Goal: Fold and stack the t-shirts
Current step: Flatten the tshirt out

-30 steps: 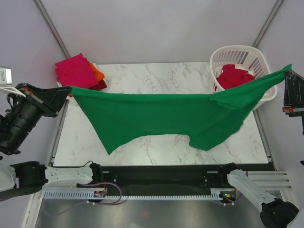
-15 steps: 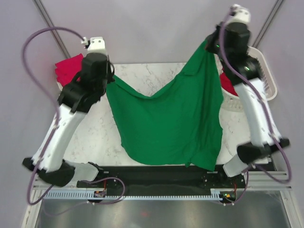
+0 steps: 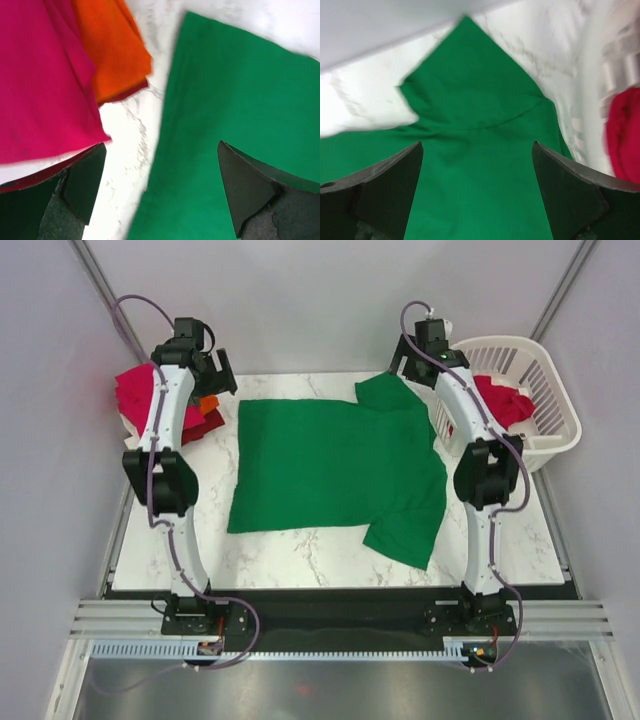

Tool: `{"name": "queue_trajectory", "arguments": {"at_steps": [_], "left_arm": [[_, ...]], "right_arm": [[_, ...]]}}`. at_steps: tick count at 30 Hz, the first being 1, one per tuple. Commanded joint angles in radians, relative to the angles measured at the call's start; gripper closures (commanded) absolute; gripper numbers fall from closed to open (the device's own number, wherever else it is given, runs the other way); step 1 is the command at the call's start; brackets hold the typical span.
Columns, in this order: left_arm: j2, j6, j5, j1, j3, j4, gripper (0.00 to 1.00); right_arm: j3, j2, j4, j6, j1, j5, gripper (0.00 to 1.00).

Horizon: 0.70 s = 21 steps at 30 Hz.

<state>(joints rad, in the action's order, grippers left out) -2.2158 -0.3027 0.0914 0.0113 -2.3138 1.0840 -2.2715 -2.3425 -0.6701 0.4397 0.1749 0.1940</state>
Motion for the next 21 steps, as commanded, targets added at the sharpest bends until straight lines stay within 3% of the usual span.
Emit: {"name": "queue_trajectory", "arguments": {"at_steps": [1,11,14,19,21], "left_arm": [[0.244,0.000,-0.061,-0.056,0.020,-0.018,0.00],[0.599,-0.013,0.017,-0.189,0.476,-0.084,0.04],[0.744,-0.048,0.031,-0.203,0.713,-0.149,0.05],[0.941,-0.123,0.013,-0.194,1.081,-0.237,0.05],[0.993,-0.144,0.013,-0.188,1.148,-0.251,0.06]], "right_arm": [[-0.010,0.308,0.076,-0.018,-0.023,0.030,0.02],[0.347,0.576,0.129,-0.067,0.104,0.050,0.02],[0.655,0.720,0.193,-0.053,0.181,0.136,0.02],[1.059,0.975,0.352,0.034,0.212,0.009,0.02],[1.188,1.083,0.374,0.037,0.222,-0.033,0.02]]}}
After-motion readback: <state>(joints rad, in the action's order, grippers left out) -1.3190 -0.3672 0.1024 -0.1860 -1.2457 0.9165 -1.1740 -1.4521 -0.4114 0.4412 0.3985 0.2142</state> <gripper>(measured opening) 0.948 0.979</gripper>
